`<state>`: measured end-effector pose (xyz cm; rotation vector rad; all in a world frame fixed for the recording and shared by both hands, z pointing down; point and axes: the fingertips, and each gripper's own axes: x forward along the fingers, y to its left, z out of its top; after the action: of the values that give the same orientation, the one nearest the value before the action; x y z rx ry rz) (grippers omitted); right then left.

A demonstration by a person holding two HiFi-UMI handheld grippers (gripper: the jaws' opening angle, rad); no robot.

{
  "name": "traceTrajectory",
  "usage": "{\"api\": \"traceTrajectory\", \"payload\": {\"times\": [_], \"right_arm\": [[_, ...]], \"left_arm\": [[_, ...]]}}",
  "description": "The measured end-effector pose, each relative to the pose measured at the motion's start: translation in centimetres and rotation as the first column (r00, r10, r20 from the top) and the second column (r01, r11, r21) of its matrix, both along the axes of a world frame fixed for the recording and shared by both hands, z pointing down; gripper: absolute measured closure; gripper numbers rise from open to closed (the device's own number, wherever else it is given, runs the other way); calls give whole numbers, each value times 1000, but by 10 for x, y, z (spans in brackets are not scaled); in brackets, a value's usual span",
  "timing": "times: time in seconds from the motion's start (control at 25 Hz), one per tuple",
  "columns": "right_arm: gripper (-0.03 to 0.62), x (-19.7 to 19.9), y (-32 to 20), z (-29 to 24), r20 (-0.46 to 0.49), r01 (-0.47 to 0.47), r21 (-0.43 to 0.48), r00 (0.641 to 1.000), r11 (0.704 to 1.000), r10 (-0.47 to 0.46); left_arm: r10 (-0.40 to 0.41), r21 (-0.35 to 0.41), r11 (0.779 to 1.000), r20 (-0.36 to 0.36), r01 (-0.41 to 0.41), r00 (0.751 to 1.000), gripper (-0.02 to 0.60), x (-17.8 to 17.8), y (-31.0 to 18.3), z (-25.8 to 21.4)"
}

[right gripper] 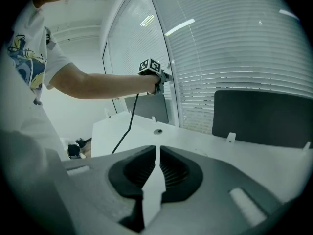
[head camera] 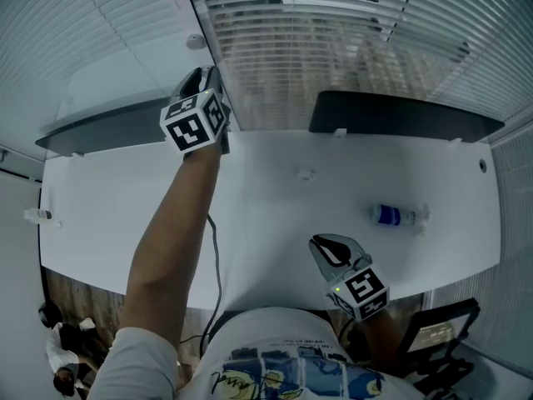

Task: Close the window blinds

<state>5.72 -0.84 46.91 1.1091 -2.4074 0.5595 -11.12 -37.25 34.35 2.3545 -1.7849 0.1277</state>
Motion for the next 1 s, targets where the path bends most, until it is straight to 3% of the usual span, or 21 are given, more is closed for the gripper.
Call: {"api": "traceTrajectory", "payload": {"times": [0.2, 0.36, 0.52, 0.64, 0.72, 0.76, 0.84, 0.92, 1.0], "right_arm": [[577, -1, 0, 0, 1, 0, 0, 1000, 1000, 0], [577, -1, 0, -1, 2, 1, -2, 1000, 1000, -1], [577, -1, 0, -1, 1, 0, -1, 1000, 1000, 0], [577, -1, -1, -1, 0, -1, 0, 1000, 1000, 1], [577, -2, -2, -2, 2, -2, 1, 1000, 1000, 2], [577, -2, -2, -2, 3, -1, 2, 1000, 1000, 1], [577, -3, -1, -2, 4, 1, 1, 1000, 1000, -1], [577, -4, -1, -2, 5, 2, 2, 1000, 1000, -3], [577, -5, -1, -3, 6, 4, 2, 1000, 1000, -4]], "left_arm": [[-25, -38, 999, -168, 19, 985, 453, -4, -1, 1], [-15, -39, 999, -187, 8, 982, 453, -3, -2, 0], [12, -18, 1000, -82, -13, 997, 449, -2, -2, 0], [29, 14, 999, 43, -30, 999, 423, -1, -1, -2], [46, 47, 997, 156, -54, 987, 398, 0, 0, -4], [57, 66, 995, 230, -74, 972, 394, 2, 2, -6], [80, 95, 987, 393, -127, 916, 395, 6, 6, -5], [91, 103, 979, 545, -174, 834, 396, 9, 10, -2], [78, 116, 970, 680, -212, 729, 397, 10, 11, -1]]}}
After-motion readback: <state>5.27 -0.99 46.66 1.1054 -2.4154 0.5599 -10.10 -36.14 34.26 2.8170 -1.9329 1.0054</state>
